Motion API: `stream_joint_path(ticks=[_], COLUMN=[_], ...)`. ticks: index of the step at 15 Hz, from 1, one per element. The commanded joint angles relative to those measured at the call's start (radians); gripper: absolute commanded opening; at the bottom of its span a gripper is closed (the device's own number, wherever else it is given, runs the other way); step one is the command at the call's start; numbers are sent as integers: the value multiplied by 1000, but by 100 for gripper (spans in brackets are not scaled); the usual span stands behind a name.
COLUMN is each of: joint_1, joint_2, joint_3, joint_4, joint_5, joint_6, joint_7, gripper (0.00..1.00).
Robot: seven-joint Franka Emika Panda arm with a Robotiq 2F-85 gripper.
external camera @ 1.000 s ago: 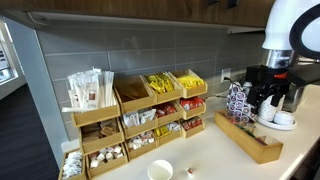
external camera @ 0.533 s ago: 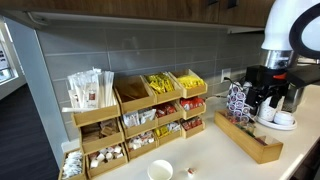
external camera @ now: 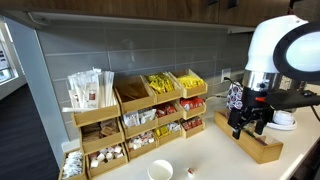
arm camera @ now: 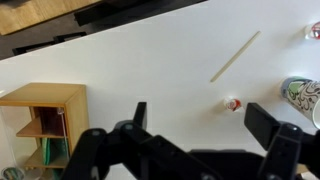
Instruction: Place the straw in the cup
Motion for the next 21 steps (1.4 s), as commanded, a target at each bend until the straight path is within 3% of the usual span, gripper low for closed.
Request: stream_joint_path(ticks=[1, 10, 14, 18, 21], joint_1=[5, 2, 24, 20, 66], joint_2=[5, 0, 69, 130, 218], joint_3=[-6, -13, 78, 225, 275], joint_4=[5, 15, -31, -97, -130], joint_5=[-6, -6, 38, 57, 65], joint_6=[-1, -2, 43, 262, 477], joint_7=[4, 3, 104, 358, 492], gripper=[100, 100, 100, 100, 100])
